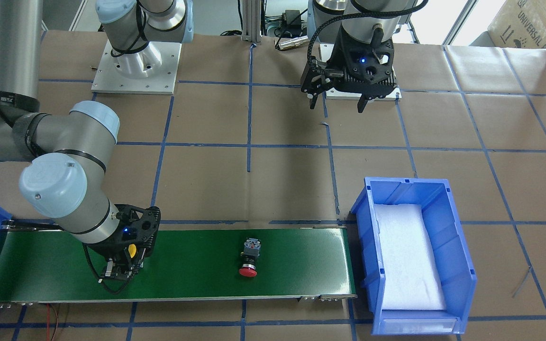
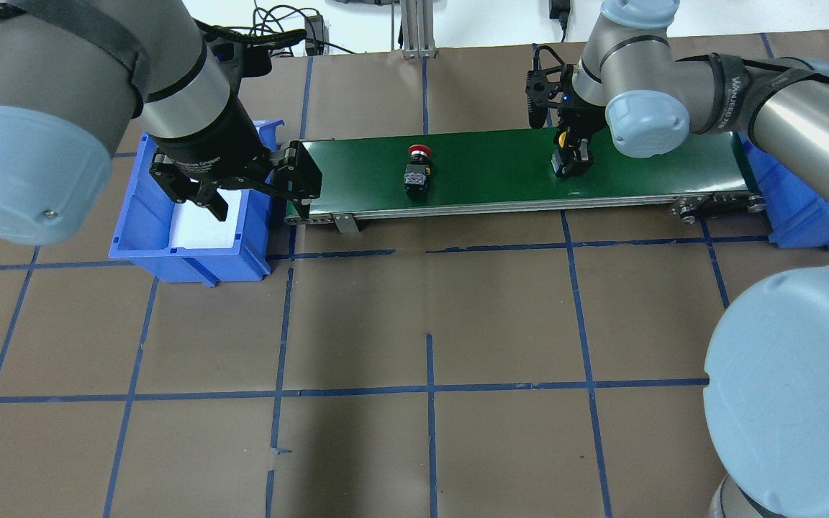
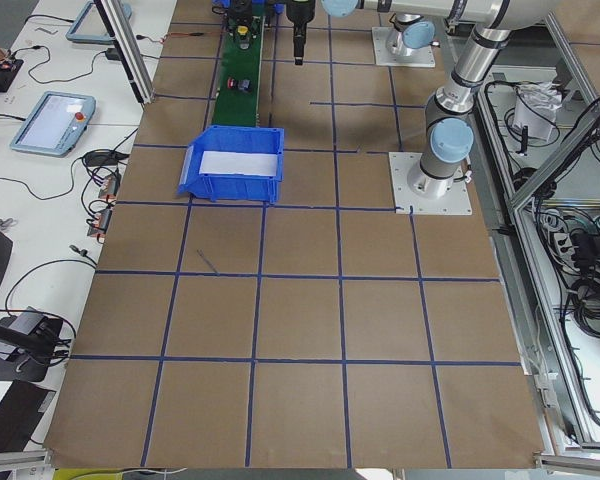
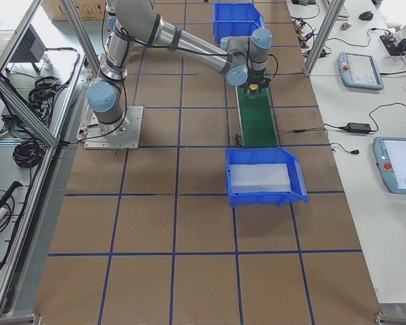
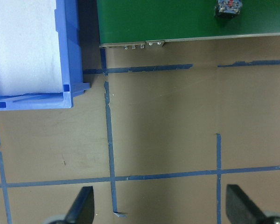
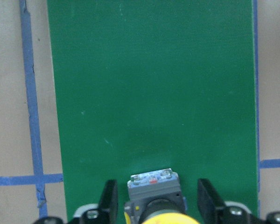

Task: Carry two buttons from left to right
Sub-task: 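Lower the right gripper onto the yellow button and grasp it, then carry the yellow button into the right bin with the right gripper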

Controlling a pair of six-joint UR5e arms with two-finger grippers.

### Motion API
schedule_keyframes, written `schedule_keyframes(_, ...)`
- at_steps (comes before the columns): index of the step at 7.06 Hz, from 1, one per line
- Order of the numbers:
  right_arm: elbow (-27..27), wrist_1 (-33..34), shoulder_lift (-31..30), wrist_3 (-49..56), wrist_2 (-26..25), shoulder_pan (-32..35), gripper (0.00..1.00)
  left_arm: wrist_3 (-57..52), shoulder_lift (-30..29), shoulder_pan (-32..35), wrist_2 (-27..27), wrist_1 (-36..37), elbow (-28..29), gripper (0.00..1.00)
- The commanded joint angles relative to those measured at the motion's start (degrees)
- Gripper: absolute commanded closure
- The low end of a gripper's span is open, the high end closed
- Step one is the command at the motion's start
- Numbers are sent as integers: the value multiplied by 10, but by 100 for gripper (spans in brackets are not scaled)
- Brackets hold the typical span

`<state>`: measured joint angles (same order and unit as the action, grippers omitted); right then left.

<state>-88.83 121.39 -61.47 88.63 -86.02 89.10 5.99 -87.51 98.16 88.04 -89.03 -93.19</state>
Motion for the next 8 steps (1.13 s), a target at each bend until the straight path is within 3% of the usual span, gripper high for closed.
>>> schedule_keyframes(1, 10, -3, -4, 4, -10, 0, 76, 0, 1, 0, 0, -2, 0, 0)
schedule_keyframes(5, 129, -74, -9, -33, -1, -44, 83, 0, 8, -1, -2, -4, -1, 0)
schedule_keyframes(8, 138, -89, -39, -41, 1, -209, 85, 0, 8, -1, -2, -4, -1, 0)
